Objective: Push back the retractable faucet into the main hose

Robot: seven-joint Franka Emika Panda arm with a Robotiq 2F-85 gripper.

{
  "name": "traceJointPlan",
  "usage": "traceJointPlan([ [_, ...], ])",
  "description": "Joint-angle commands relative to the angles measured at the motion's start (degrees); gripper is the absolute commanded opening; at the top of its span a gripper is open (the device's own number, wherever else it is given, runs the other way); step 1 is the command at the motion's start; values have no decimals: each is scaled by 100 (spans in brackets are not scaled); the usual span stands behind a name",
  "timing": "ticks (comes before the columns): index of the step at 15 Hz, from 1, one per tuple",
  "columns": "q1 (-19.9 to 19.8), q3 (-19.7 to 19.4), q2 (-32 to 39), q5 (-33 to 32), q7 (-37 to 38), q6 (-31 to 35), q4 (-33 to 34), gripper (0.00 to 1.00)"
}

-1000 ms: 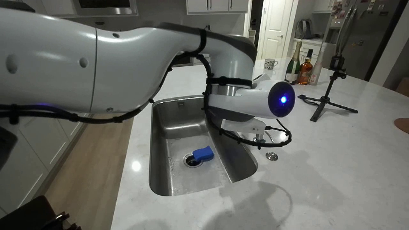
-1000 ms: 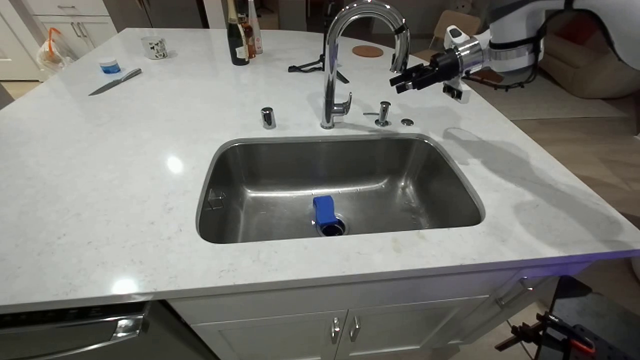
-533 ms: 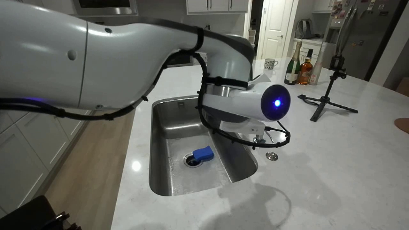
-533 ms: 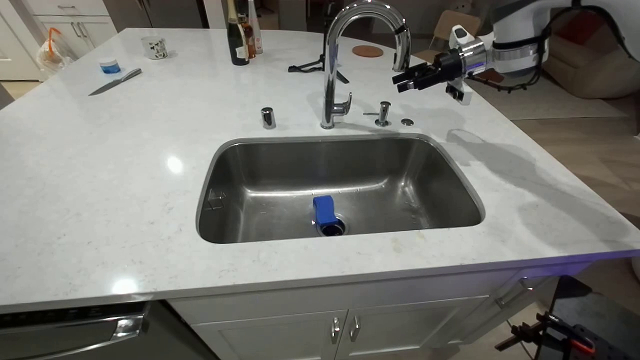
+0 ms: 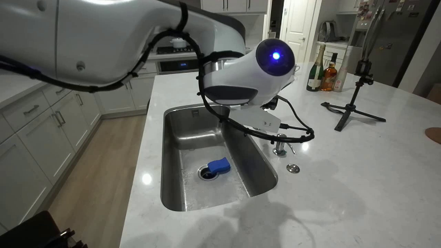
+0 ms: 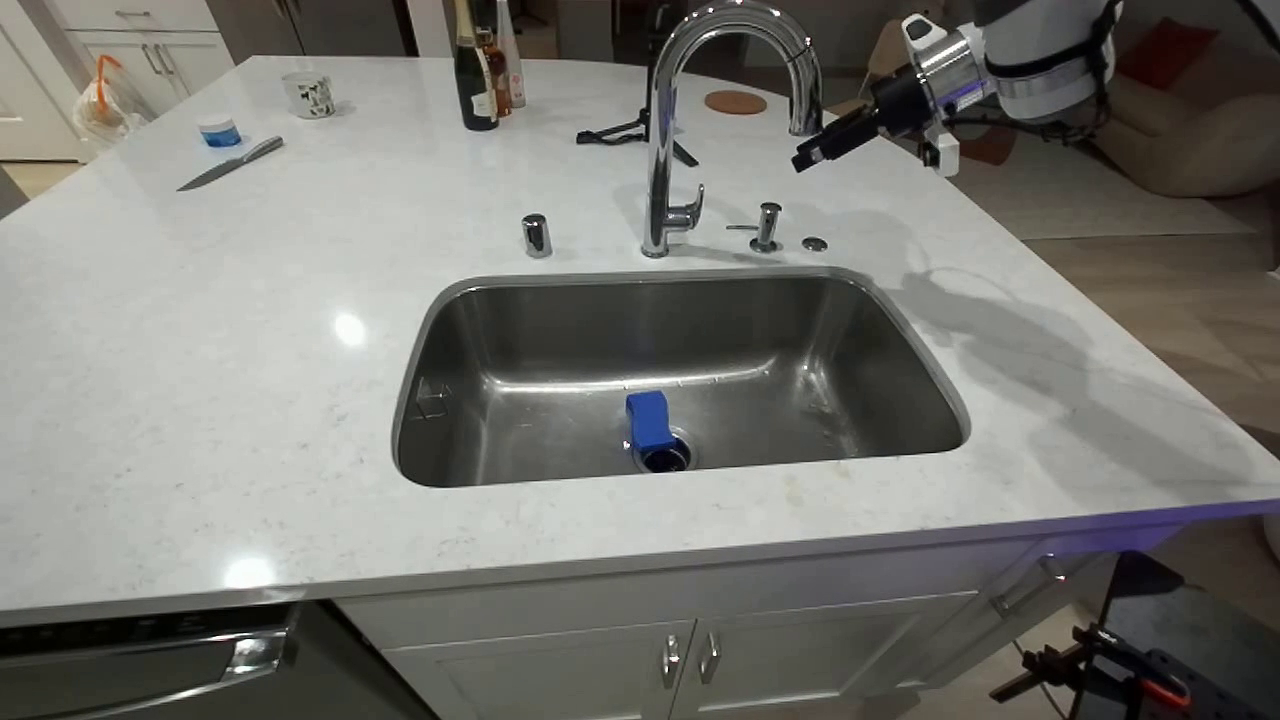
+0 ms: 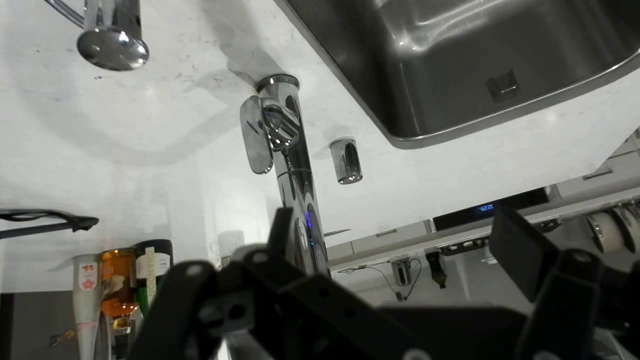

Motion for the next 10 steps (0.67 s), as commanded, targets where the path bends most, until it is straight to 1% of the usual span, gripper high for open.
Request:
traceJointPlan([
  [1, 217, -242, -379, -376, 686, 150, -205, 100],
  [2, 346, -404, -427, -675, 1019, 188, -213, 100],
  [3, 419, -505, -448, -955, 1283, 78, -174, 100],
  [4, 866, -1112, -495, -1058, 1559, -179, -44, 100],
  [5, 1017, -1301, -493, -1389, 1831, -371, 20, 100],
  [8, 1635, -1950, -404, -2332, 2468, -1097, 363, 100],
  [10, 2020, -2284, -311, -2976, 2947, -1529, 619, 100],
])
